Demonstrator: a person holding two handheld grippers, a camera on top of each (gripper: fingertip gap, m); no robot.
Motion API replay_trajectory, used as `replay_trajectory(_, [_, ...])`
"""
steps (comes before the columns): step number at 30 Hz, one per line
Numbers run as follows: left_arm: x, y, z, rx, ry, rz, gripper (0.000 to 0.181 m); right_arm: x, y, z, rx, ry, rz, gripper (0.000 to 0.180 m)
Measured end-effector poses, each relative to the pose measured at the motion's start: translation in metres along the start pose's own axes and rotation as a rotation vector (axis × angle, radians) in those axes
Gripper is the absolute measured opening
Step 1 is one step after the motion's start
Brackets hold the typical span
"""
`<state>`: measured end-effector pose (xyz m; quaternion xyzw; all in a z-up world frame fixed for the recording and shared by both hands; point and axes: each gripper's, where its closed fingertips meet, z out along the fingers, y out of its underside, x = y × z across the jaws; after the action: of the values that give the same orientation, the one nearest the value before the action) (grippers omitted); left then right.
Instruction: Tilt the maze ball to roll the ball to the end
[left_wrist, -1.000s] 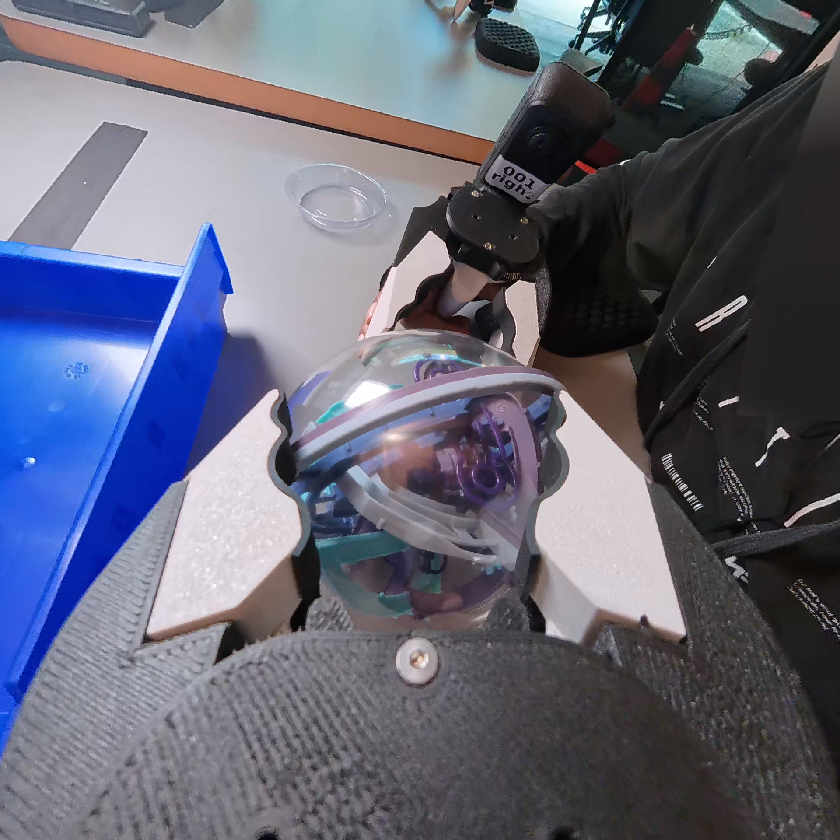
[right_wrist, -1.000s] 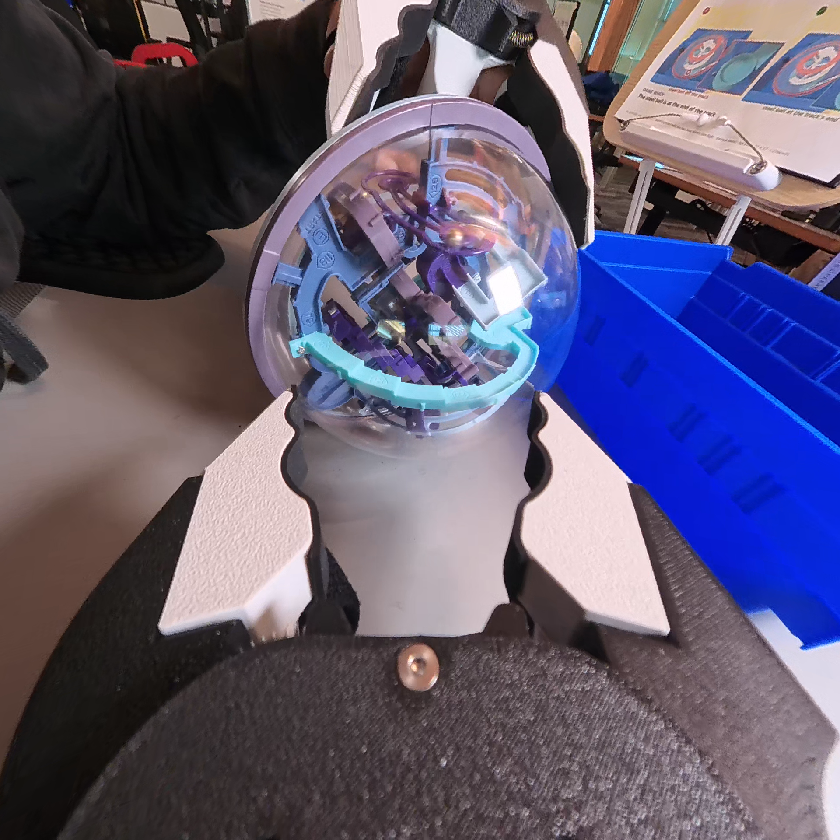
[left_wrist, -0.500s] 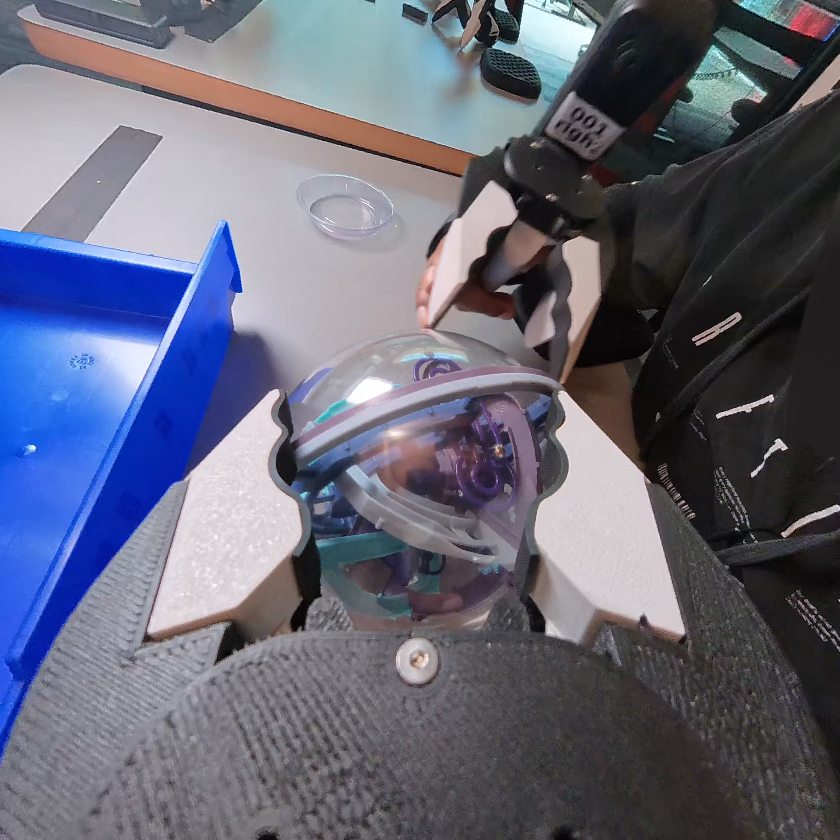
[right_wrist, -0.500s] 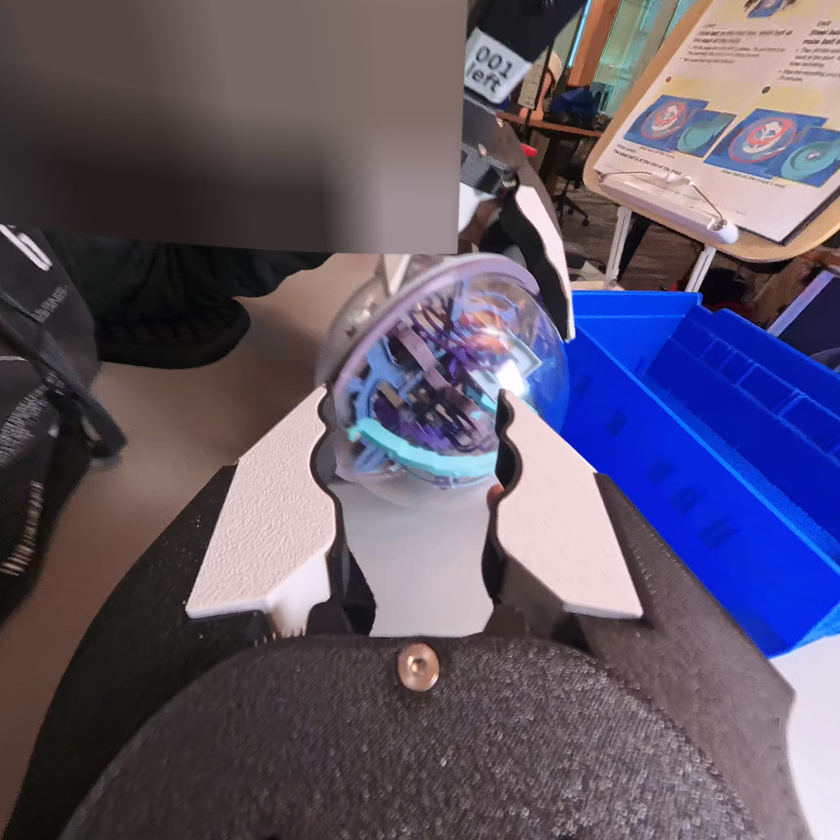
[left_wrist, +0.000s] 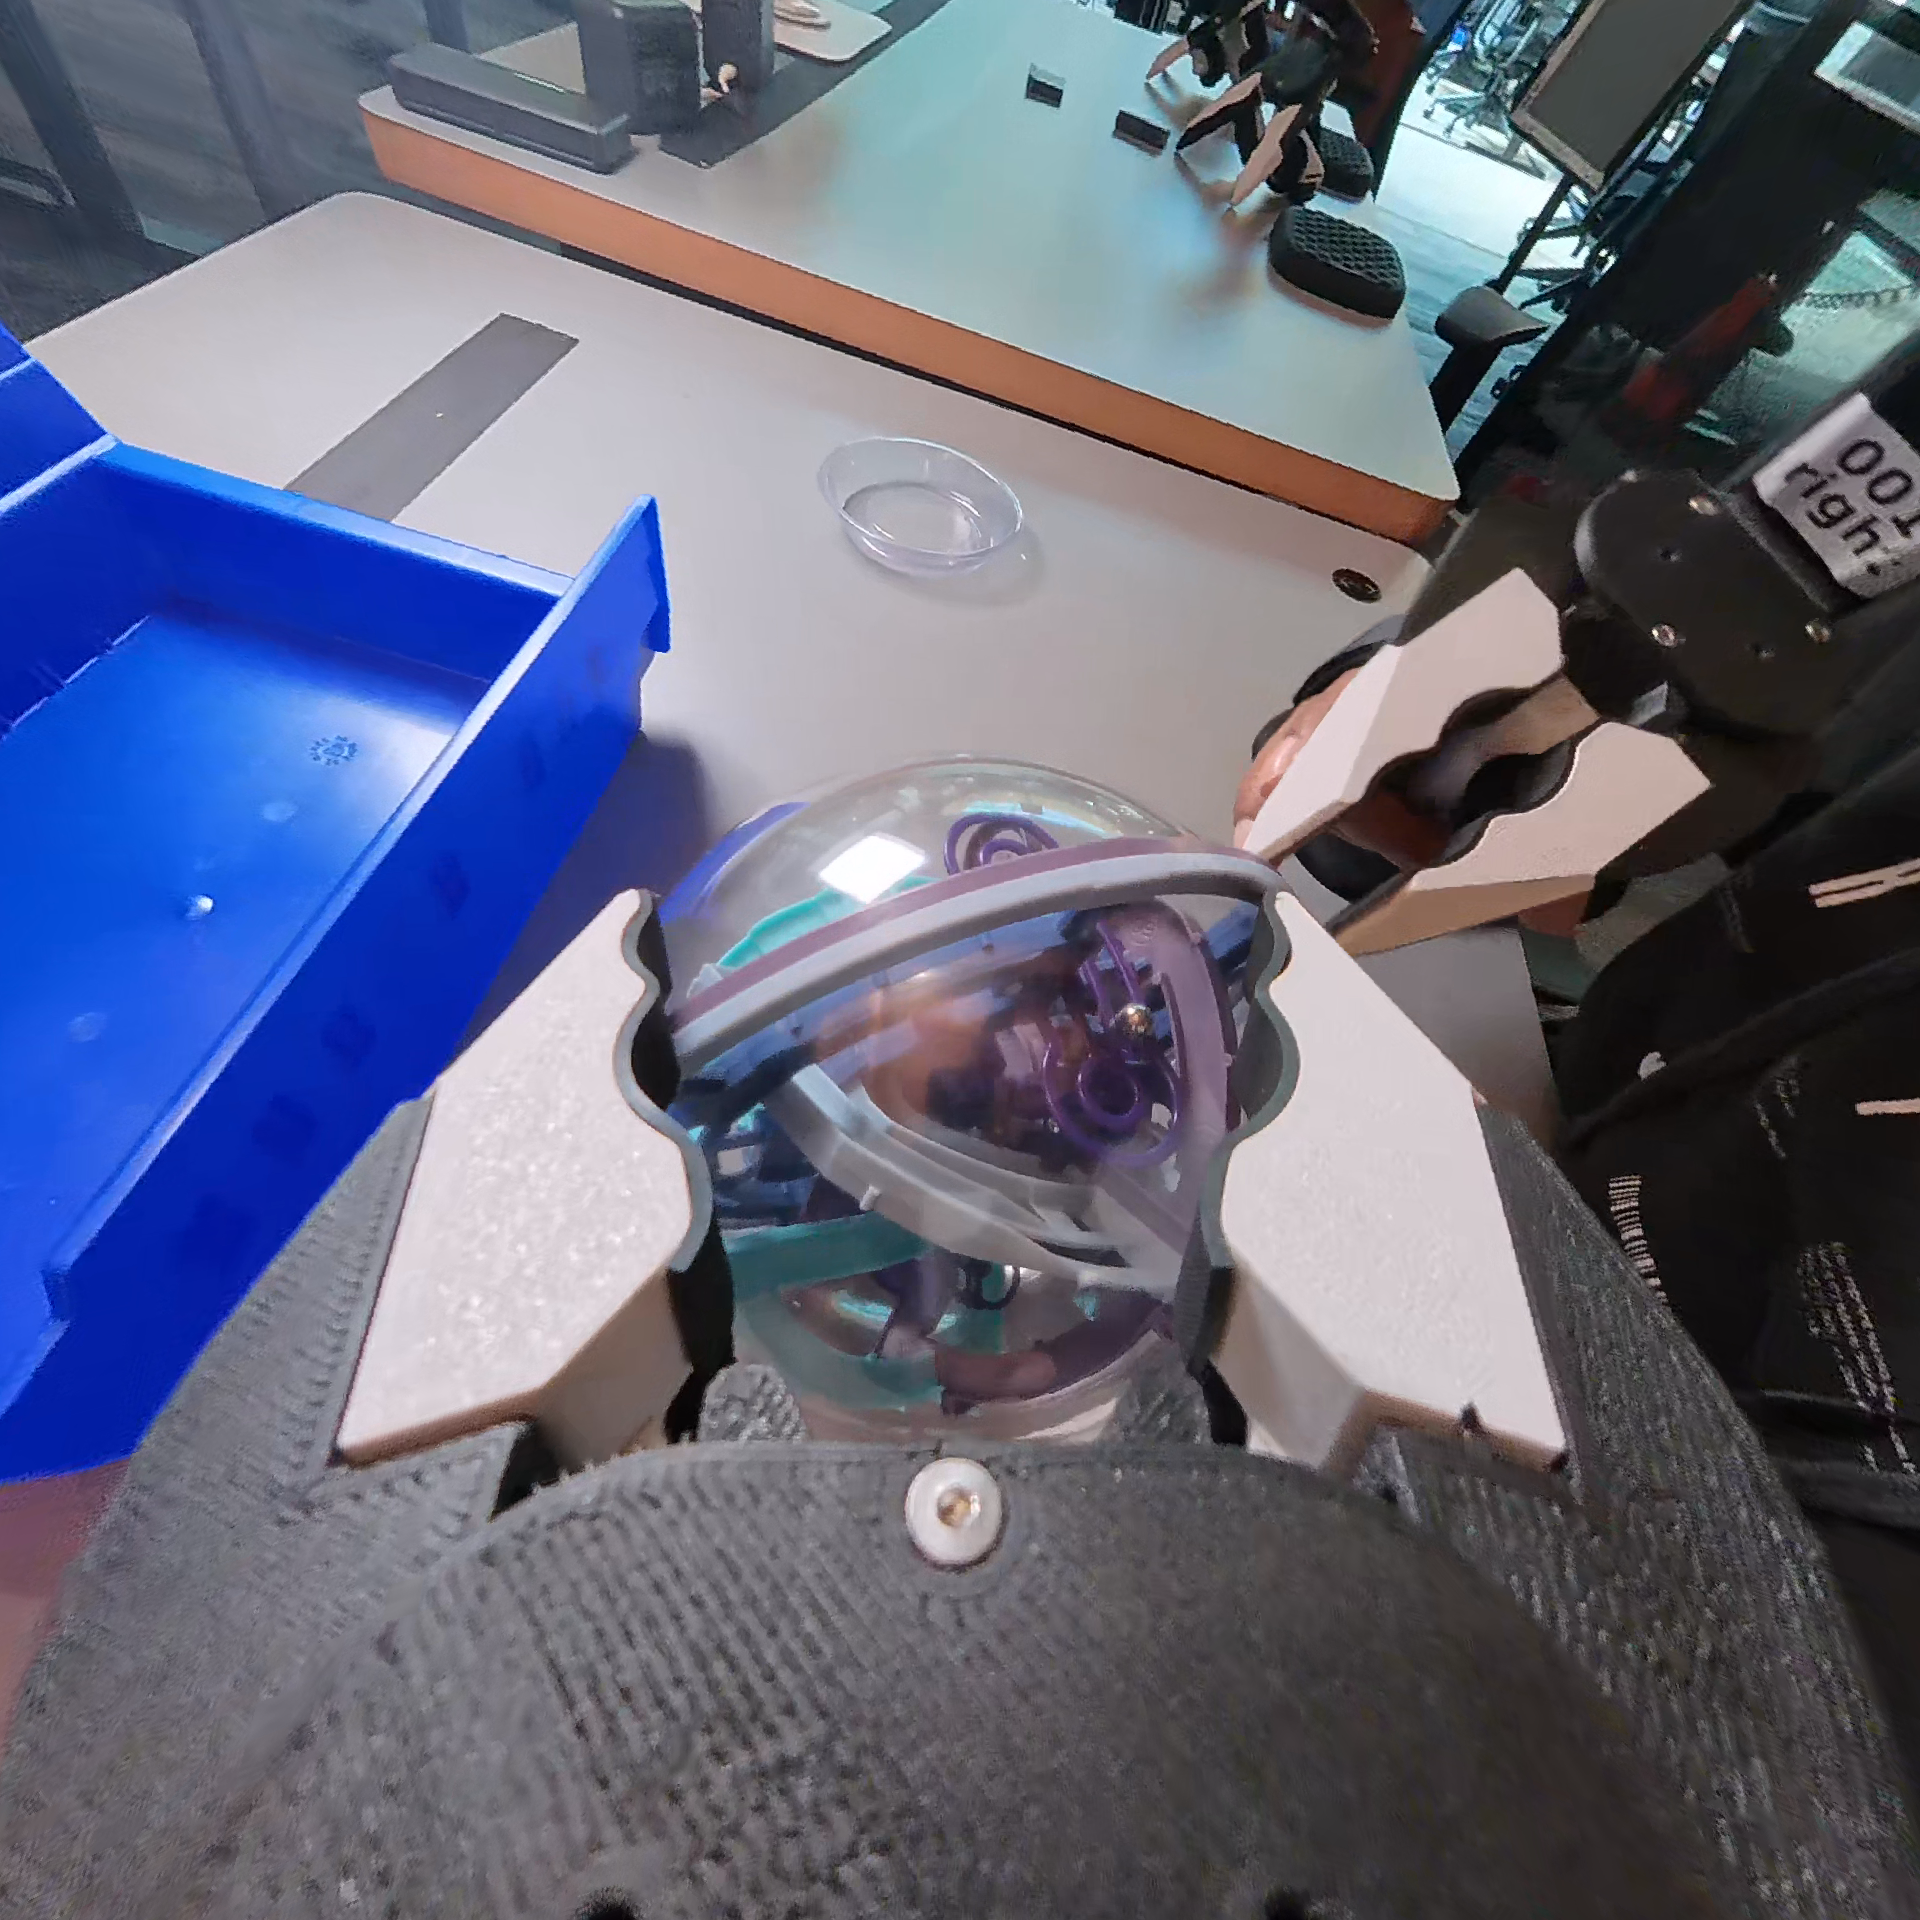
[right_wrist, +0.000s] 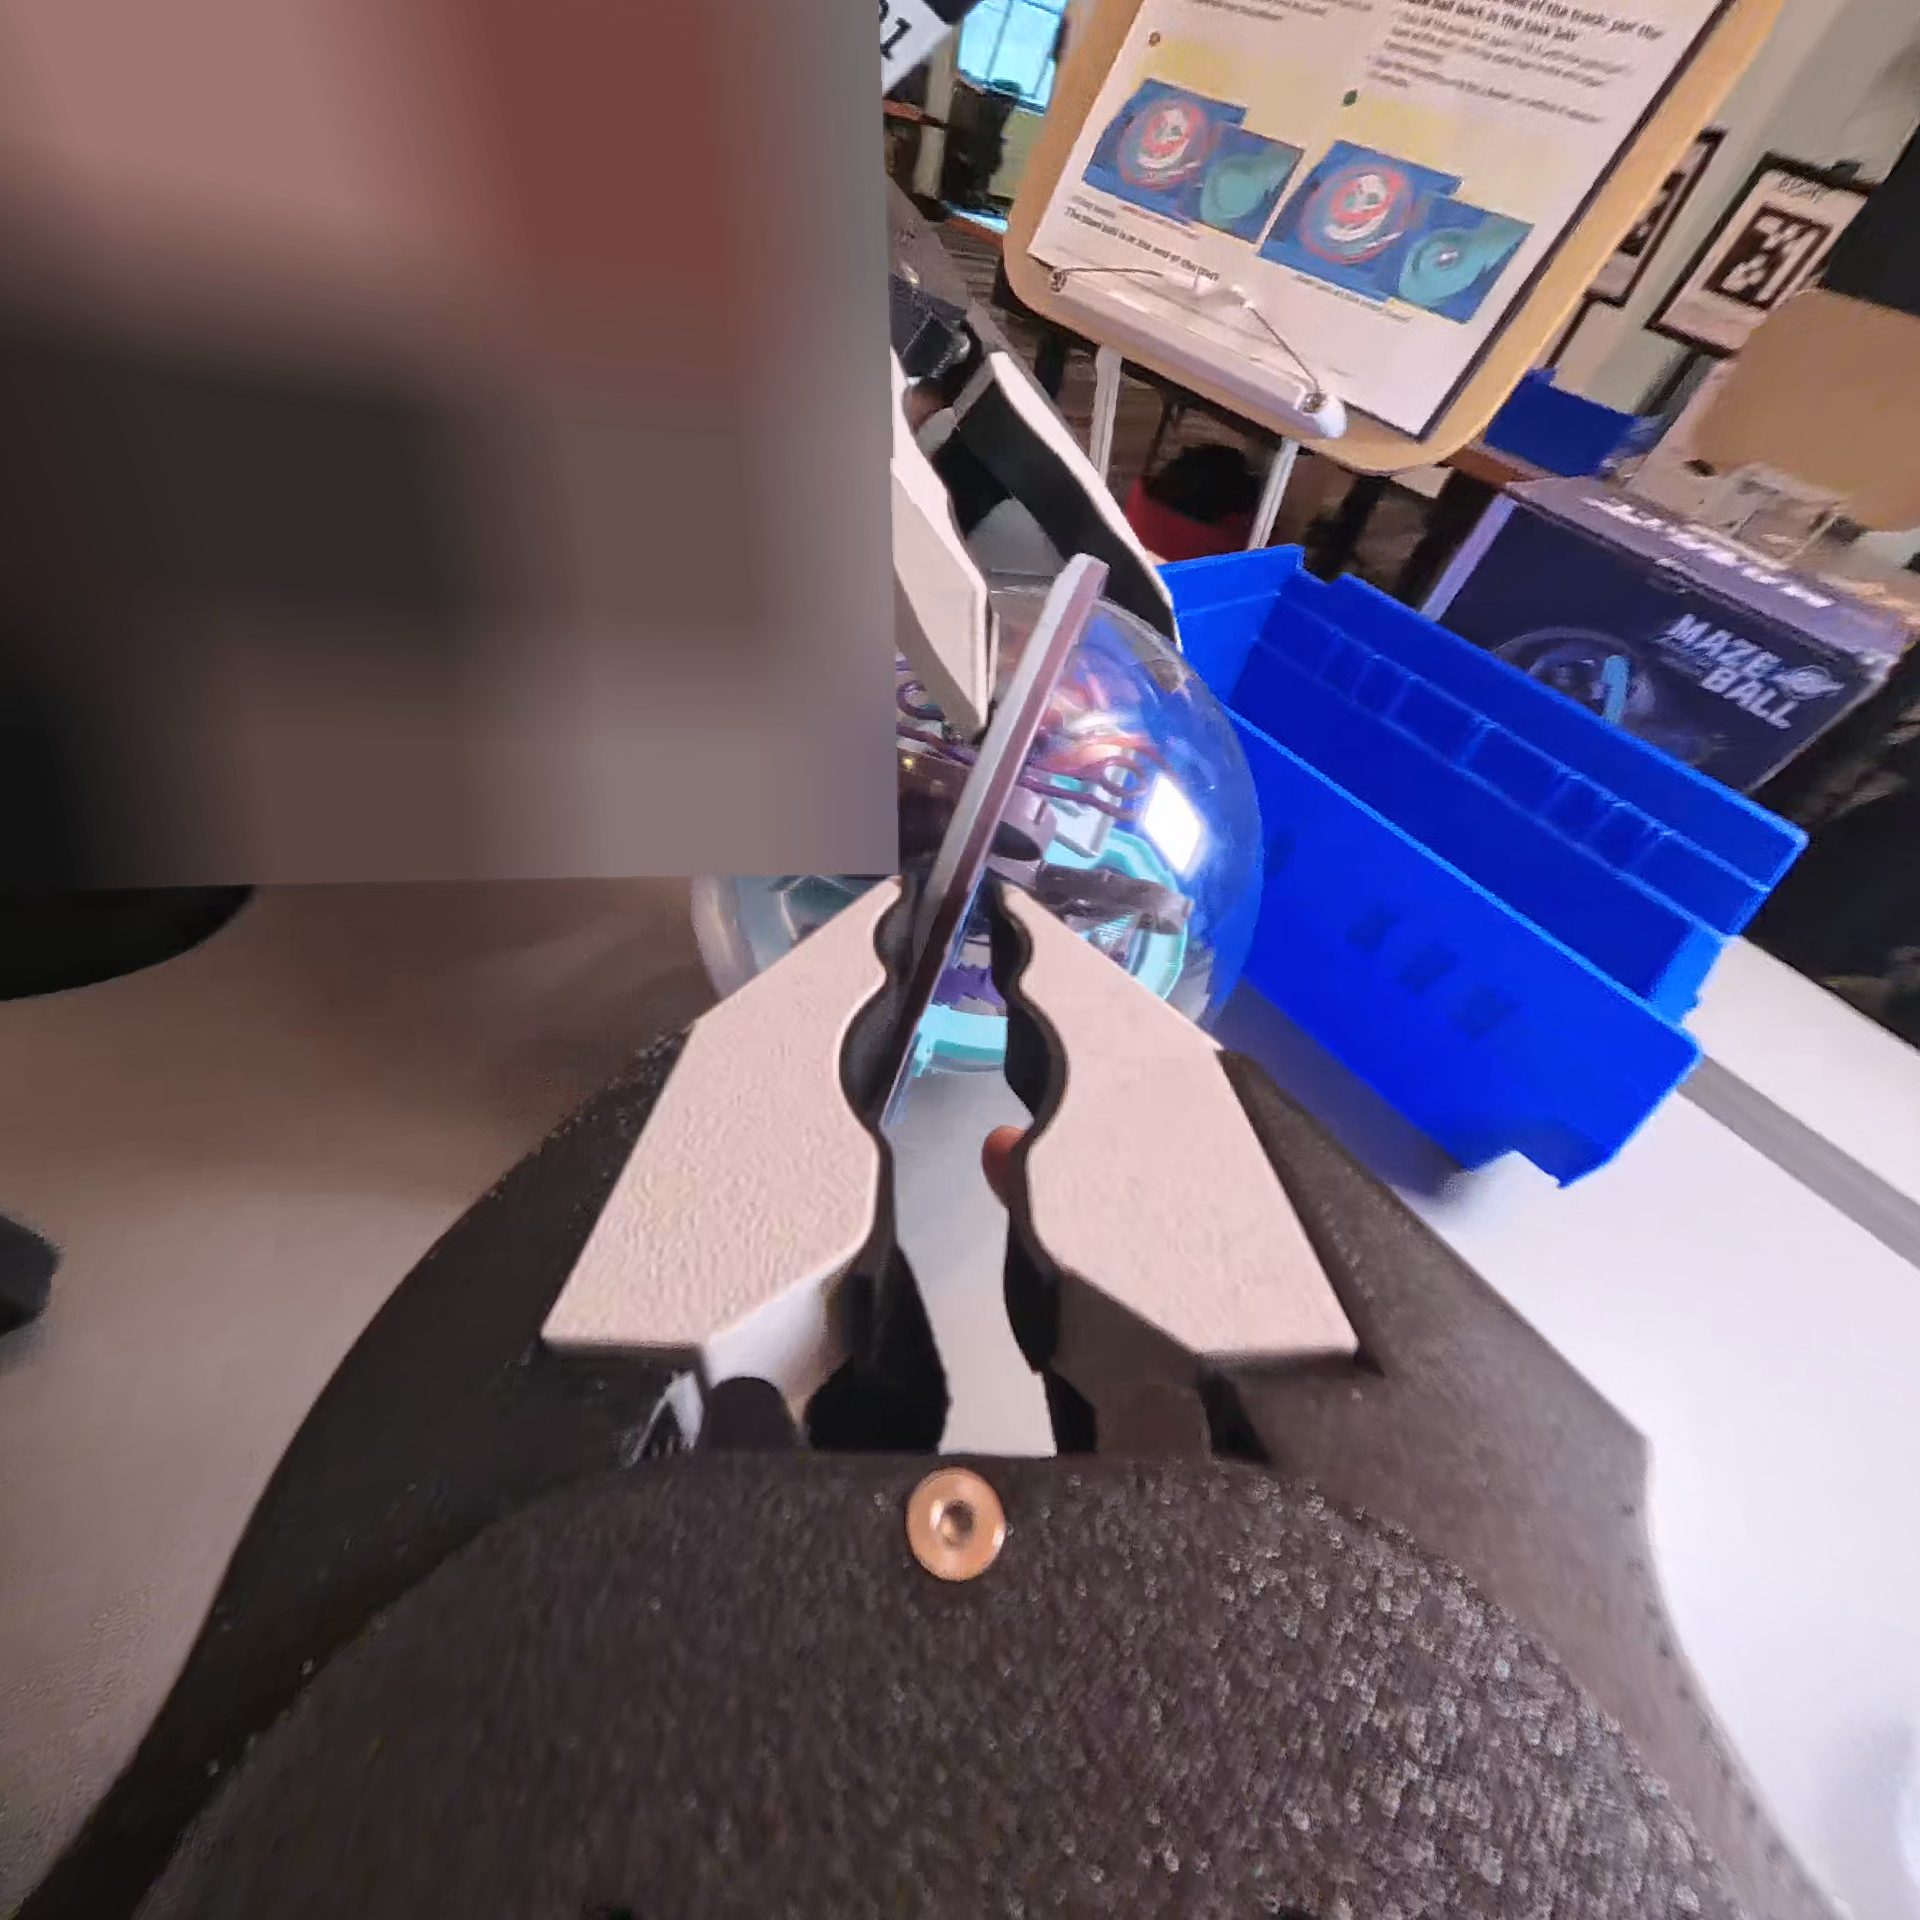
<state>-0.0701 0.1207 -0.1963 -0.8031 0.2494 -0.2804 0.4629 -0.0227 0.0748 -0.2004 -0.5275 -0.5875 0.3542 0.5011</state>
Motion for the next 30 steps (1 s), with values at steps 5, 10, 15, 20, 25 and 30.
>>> replay_trajectory(5, [-0.002,0.0,0.0,-0.004,-0.03,-0.023,0.11,0.001,0.0,0.001,-0.007,0.052,-0.042,0.007])
replay_trajectory(10, [0.003,0.001,-0.007,-0.008,0.006,-0.005,0.109,0.004,0.004,-0.004,-0.006,0.066,-0.04,0.006])
replay_trajectory(15, [-0.001,-0.007,-0.031,0.084,0.103,0.015,0.1,0.007,0.008,-0.007,-0.003,0.055,-0.013,0.005])
replay_trajectory(20, [0.0,0.013,-0.05,0.056,0.226,0.151,0.065,0.009,0.008,-0.007,0.004,0.042,-0.019,0.005])
replay_trajectory(25, [0.003,0.02,-0.06,0.095,0.278,0.219,0.05,0.011,0.009,-0.007,-0.003,0.02,-0.03,0.006])
replay_trajectory(30, [0.007,0.024,-0.065,0.127,0.292,0.244,0.035,0.014,0.01,-0.008,-0.021,0.005,-0.052,0.005])
